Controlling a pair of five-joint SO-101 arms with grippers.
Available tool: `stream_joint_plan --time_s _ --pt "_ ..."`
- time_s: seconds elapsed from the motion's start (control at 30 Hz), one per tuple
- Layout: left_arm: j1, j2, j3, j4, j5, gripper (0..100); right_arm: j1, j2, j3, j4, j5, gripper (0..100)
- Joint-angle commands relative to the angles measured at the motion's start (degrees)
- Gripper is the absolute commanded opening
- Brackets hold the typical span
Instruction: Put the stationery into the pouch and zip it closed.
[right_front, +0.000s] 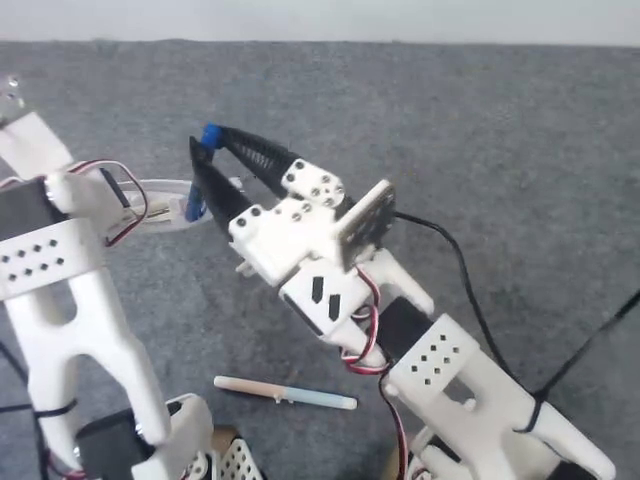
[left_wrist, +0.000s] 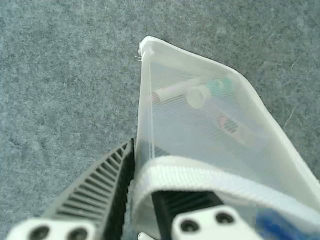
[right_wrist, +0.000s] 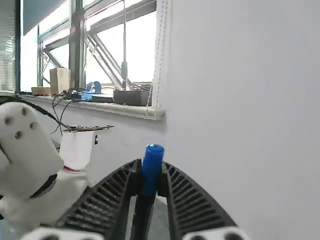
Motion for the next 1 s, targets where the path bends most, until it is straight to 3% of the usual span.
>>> stream_joint_plan --time_s 0.0,0.43,0.97 --pt "-0.2 -0.3 -0.6 -1.2 0.7 1 -0.5 4.5 -0.3 -0.7 6.0 0.6" --pt "-0.2 -0.3 -0.6 -1.2 0.7 1 -8.7 11.0 4.5 -0.4 24.7 0.6" --pt "-0.2 -0.3 0.0 -1.4 0.7 1 -2.8 29.1 -1.5 0.0 24.9 0.6"
